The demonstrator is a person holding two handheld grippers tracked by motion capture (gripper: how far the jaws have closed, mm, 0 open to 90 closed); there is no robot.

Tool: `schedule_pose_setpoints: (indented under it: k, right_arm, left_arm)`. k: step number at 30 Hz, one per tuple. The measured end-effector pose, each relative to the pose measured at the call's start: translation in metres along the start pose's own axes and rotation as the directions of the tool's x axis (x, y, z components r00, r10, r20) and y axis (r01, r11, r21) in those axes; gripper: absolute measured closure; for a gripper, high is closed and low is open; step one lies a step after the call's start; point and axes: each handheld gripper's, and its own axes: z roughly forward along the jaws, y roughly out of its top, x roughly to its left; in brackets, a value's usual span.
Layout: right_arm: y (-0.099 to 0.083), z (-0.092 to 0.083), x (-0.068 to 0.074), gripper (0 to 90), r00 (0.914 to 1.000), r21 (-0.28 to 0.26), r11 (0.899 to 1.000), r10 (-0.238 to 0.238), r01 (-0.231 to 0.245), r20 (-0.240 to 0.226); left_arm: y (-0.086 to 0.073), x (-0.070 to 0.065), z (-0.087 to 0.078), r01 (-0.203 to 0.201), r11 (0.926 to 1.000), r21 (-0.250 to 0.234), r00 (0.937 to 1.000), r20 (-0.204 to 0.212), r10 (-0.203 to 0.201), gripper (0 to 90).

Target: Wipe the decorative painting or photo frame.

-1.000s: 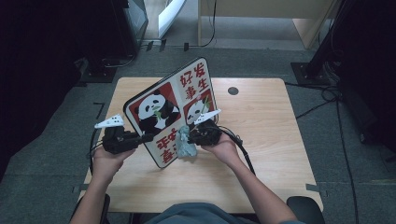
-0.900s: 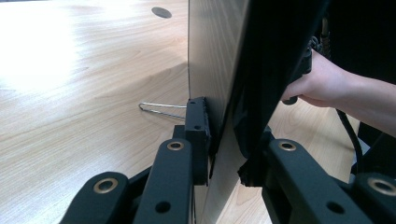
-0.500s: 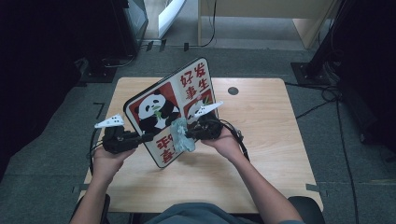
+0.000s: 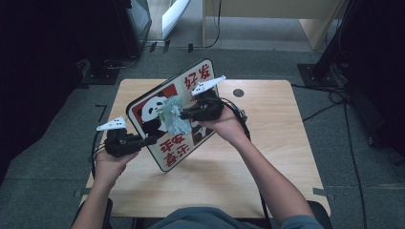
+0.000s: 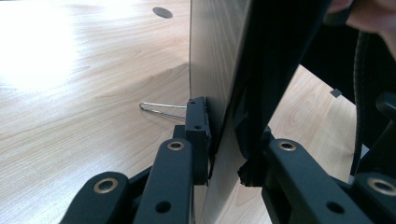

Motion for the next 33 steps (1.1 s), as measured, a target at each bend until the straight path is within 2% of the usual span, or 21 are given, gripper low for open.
schedule_pose_setpoints:
  k: [10, 15, 22, 33]
  right_arm:
    - [0.053, -0.007, 0.016, 84.9, 0.9981, -0.034, 0.998, -0.062, 0.062, 0.005]
    - [0.063, -0.001, 0.019, 84.9, 0.9968, -0.013, 0.997, -0.076, 0.076, 0.025]
    - [0.06, 0.002, 0.02, 84.8, 0.9965, -0.003, 0.997, -0.077, 0.077, 0.031]
    - [0.042, 0.01, 0.018, 84.6, 0.9977, 0.016, 0.998, -0.063, 0.063, 0.024]
  left_arm:
    - [0.0, 0.0, 0.0, 0.0, 1.0, -0.001, 1.0, 0.0, 0.0, 78.1]
    - [0.0, 0.0, 0.0, -0.001, 1.0, -0.001, 1.0, -0.002, 0.001, 78.2]
    - [0.0, 0.0, 0.0, -0.003, 1.0, 0.002, 1.0, -0.002, 0.003, 78.2]
    - [0.0, 0.0, 0.0, -0.002, 1.0, 0.002, 1.0, -0.001, 0.002, 78.1]
